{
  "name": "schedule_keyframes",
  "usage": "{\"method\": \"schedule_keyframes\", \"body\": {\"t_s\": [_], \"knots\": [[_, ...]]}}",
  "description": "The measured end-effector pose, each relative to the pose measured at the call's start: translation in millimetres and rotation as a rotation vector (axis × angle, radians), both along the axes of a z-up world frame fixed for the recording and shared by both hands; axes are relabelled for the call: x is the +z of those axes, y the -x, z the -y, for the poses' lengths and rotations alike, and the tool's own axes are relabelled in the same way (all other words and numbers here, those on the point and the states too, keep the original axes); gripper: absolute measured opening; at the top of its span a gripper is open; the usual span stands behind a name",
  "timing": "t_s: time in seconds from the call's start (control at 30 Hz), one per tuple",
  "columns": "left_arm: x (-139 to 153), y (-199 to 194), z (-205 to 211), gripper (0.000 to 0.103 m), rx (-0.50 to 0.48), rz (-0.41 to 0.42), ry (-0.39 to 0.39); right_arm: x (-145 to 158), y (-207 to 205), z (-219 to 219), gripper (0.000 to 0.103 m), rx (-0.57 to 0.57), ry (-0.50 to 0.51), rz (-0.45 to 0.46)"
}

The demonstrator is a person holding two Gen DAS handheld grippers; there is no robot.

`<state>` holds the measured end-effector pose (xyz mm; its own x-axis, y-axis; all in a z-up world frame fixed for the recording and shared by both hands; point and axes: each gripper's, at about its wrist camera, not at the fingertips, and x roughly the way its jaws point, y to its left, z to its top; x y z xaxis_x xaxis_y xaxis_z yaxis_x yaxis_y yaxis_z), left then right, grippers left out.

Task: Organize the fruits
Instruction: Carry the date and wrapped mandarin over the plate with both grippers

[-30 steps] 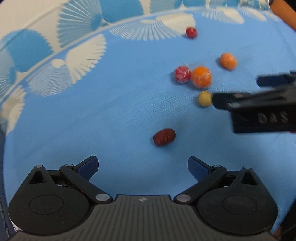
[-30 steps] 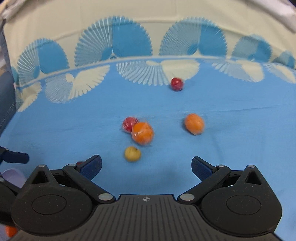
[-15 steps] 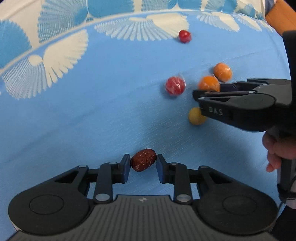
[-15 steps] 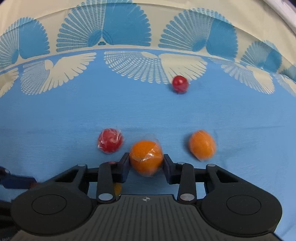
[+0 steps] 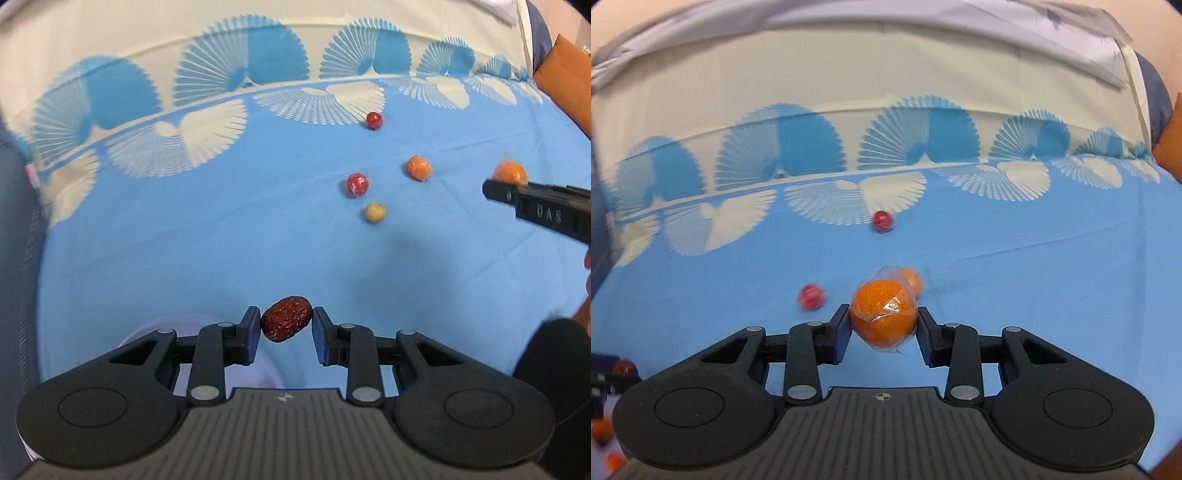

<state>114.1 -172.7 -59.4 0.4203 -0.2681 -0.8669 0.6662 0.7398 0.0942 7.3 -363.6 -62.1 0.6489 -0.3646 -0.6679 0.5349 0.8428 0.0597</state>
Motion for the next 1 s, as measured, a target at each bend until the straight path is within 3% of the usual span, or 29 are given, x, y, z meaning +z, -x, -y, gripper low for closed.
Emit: {"method": "schedule_keyframes", "body": {"t_s": [0.37, 0.5, 0.63, 0.83, 1.0], "knots": [[62, 87, -120, 0.033, 0.196, 0.065, 0.055, 43, 62, -149, 0.039, 0.314, -0.079, 0.017], [69, 118, -152, 0.033, 0.268, 0.128, 0.021, 55, 78, -194, 0.039, 0.441, -0.108, 0.010], [66, 142, -178, 0.033, 0.323, 0.115, 0.036, 58, 95, -238, 0.039, 0.550, -0.076, -0.016], [64, 157, -204, 0.033, 0.364, 0.083, 0.097, 71, 110, -259, 0.039, 0.589, -0.016, -0.011], [68, 164, -207, 0.033, 0.340, 0.100, 0.128, 73, 120, -264, 0.039, 0.599, 0.018, -0.018]]}}
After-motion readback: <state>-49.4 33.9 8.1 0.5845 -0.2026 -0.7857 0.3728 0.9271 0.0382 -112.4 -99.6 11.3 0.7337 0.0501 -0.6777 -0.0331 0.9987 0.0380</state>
